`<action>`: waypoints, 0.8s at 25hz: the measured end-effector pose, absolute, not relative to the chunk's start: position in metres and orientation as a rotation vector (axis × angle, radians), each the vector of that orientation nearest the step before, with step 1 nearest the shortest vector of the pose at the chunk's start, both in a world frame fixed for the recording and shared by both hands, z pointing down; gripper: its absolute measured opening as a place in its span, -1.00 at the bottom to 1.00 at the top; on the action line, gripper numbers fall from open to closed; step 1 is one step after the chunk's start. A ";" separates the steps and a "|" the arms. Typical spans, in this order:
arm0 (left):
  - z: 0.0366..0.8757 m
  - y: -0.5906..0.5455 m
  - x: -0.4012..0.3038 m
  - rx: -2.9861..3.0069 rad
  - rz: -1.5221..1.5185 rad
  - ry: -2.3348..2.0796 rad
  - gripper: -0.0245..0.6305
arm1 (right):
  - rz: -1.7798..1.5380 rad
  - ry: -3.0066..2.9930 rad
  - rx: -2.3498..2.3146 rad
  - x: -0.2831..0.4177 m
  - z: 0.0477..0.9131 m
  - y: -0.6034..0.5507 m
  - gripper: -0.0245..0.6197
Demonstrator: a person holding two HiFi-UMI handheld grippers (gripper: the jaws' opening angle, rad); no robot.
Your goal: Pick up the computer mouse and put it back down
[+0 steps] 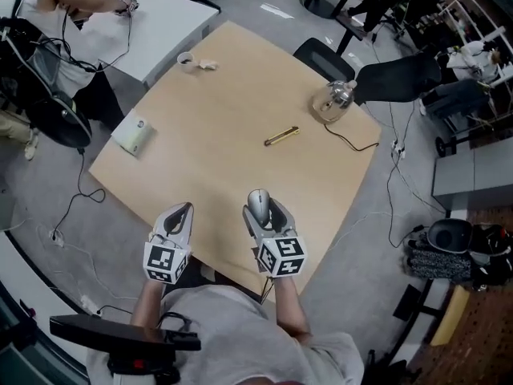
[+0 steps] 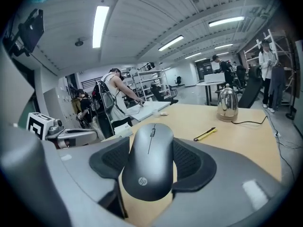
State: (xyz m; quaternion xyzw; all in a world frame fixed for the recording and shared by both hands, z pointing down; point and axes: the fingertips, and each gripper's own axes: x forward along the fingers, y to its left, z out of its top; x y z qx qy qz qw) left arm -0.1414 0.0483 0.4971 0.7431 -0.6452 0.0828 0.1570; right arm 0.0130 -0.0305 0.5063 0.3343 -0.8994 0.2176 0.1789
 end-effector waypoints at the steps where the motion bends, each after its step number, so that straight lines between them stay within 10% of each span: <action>1: 0.499 0.052 -0.148 2.104 0.233 -1.863 -0.86 | 0.610 -2.546 0.921 0.004 0.508 -0.032 -0.02; 20: 0.534 0.081 -0.210 1.916 0.188 -1.941 -0.86 | 0.545 -2.558 0.725 -0.106 0.541 -0.066 -0.02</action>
